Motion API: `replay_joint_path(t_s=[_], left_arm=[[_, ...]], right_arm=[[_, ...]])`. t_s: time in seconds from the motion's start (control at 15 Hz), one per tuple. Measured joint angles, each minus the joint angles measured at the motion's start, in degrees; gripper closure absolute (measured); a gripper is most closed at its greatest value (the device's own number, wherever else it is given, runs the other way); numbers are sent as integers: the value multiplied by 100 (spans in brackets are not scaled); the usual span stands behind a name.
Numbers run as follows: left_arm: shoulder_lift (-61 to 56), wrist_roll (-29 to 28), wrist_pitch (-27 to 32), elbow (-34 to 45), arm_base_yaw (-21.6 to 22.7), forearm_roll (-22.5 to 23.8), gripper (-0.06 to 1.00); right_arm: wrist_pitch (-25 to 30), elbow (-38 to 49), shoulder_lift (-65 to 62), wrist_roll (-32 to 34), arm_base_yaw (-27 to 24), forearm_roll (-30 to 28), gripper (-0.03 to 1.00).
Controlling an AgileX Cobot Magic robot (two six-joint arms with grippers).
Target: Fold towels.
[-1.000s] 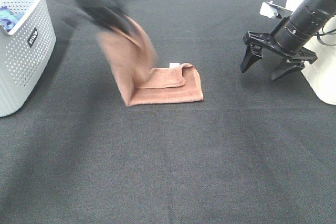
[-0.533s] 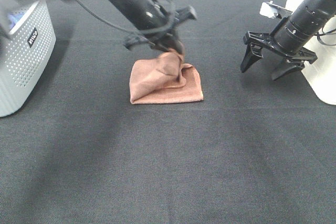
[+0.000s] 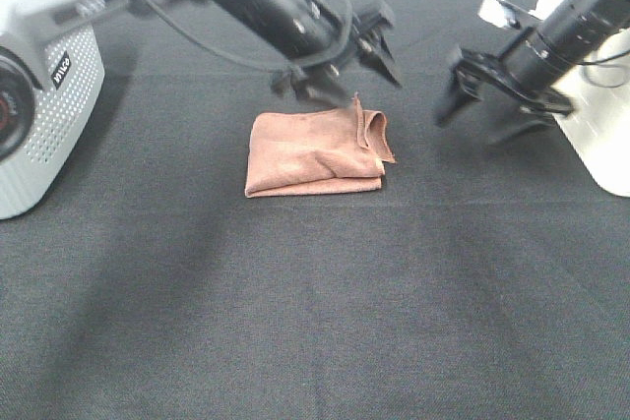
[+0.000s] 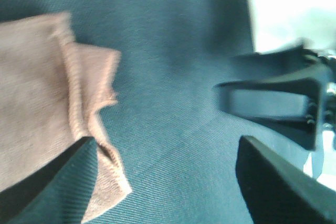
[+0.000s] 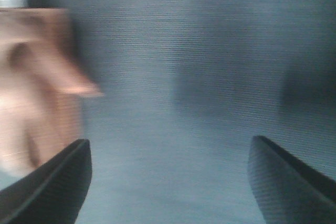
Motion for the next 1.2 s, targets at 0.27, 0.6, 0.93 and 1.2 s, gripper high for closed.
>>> replay_joint_path(t_s=[0.27, 0.6, 0.93, 1.2], left_arm=[[0, 92, 642, -636, 791, 745, 24], [0, 23, 1014, -647, 1197, 1008, 24], [0, 23, 1043, -647, 1197, 1008, 24], [0, 23, 1123, -647, 1197, 1008, 24]], right_arm=[[241, -160, 6, -1169, 418, 1587, 22], [688, -1587, 905, -1461, 1146, 2618, 23], [1134, -2017, 1730, -1455, 1123, 2636, 24], [1152, -2017, 1948, -1415, 590, 2378, 24]])
